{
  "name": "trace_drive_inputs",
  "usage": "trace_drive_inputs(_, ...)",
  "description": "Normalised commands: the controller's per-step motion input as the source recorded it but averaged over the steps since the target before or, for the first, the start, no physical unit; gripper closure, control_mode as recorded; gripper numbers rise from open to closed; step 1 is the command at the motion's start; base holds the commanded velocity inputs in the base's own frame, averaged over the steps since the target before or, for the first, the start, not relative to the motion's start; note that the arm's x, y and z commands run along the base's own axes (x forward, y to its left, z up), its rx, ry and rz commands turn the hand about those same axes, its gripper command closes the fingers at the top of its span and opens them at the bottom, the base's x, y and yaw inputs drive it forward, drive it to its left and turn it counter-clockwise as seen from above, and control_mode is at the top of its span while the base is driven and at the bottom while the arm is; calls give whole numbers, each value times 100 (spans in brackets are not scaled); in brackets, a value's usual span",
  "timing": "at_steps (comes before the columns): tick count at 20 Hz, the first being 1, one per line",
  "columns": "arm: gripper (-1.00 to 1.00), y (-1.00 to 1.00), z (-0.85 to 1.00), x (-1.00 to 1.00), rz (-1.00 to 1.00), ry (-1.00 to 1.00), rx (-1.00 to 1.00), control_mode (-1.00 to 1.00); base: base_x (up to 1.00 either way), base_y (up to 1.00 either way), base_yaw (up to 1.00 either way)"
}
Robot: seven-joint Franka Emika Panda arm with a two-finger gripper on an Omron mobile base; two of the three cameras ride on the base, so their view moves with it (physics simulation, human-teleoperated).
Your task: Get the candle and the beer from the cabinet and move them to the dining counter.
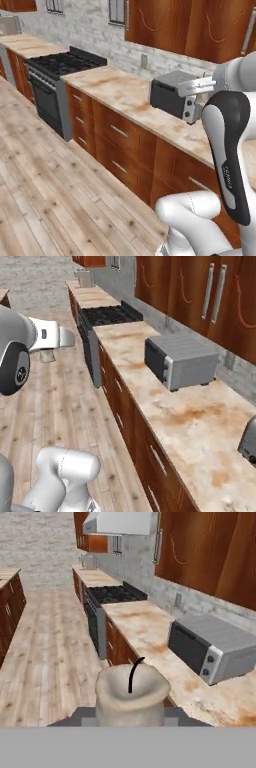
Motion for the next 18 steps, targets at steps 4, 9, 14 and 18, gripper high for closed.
trace_drive_inputs(4, 100, 0, 0, 0, 0, 0, 0, 100, 48, 13, 71)
trace_drive_inputs(9, 100, 0, 0, 0, 0, 0, 0, 100, 73, 10, 55)
trace_drive_inputs(14, 100, 0, 0, 0, 0, 0, 0, 100, 100, 34, 33)
trace_drive_inputs(18, 100, 0, 0, 0, 0, 0, 0, 100, 48, 35, 70)
